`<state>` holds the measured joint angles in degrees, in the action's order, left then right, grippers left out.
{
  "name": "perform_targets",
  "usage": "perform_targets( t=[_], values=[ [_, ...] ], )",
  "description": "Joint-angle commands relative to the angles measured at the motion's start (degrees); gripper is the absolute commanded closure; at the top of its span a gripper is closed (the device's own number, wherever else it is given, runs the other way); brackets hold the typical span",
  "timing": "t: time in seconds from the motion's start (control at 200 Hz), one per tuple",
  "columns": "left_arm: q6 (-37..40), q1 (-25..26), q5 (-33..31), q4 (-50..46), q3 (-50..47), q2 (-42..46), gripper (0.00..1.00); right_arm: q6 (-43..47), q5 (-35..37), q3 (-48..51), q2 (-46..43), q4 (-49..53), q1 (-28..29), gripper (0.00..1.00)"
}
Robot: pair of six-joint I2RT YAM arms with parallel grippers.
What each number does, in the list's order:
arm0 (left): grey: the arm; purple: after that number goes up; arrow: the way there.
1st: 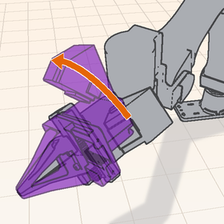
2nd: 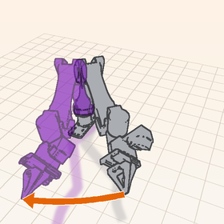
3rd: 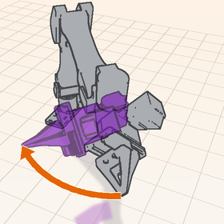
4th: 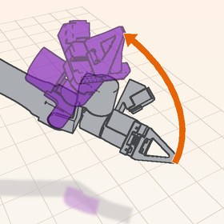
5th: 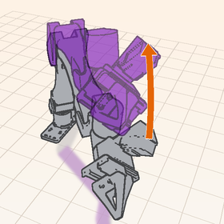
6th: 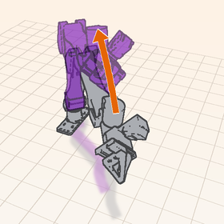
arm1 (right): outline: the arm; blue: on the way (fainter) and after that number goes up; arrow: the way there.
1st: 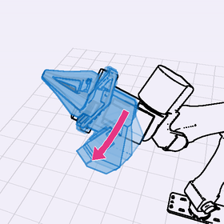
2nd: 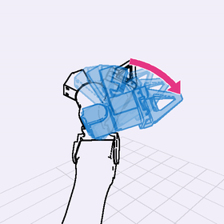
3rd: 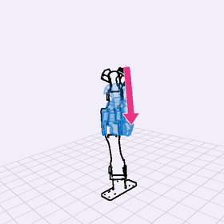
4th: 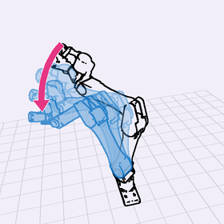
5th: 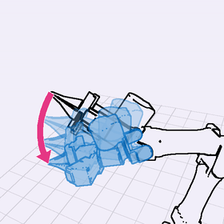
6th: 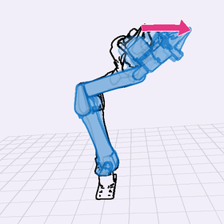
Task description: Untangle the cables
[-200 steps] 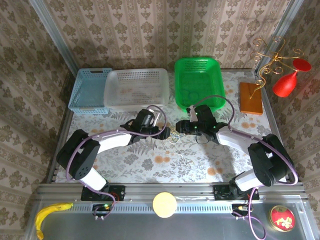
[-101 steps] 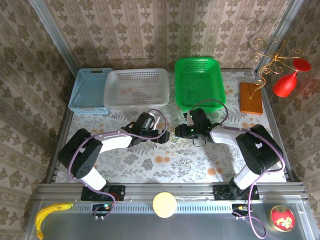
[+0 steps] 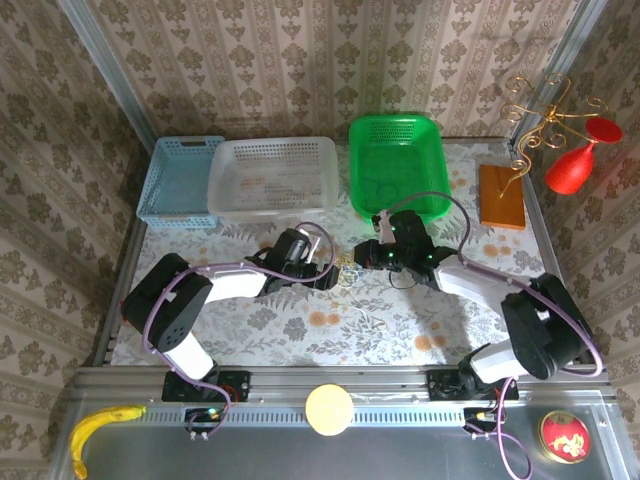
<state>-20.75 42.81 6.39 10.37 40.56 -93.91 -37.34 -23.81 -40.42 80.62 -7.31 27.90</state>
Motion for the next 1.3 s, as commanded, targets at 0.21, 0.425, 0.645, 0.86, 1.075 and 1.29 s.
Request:
perform_targets(
  t=[0.21,0.425,0.645,0.86,1.075,1.29],
  values=[
    [1.33,-0.19,-1.69,0.13,-2.58,-2.51,0.0,-5.43,-1.77,3.11,-12.08,0.71,0.31,1.0],
    [1.92,-0.61,-1.39,-0.4,-2.63,-0.87,0.0,-3.77,-0.59,1.84,-12.16,3.12,0.31,1.0],
    [3.88,-0.82,-0.98,-3.83,-2.72,5.23,0.0,-3.35,-2.0,3.24,-5.48,-0.34,0.31,1.0],
    [6.49,-0.9,2.57,0.28,-5.75,10.59,0.0,-4.06,-6.07,2.86,0.61,-4.44,0.32,1.0],
    [7.3,-0.72,8.52,7.62,-7.29,11.06,0.0,-4.65,-9.12,0.73,0.99,-5.3,0.41,1.0],
    [7.48,0.04,12.43,12.11,-6.31,8.12,0.0,-8.13,-10.65,-0.35,-0.55,-7.86,0.57,1.0]
  ],
)
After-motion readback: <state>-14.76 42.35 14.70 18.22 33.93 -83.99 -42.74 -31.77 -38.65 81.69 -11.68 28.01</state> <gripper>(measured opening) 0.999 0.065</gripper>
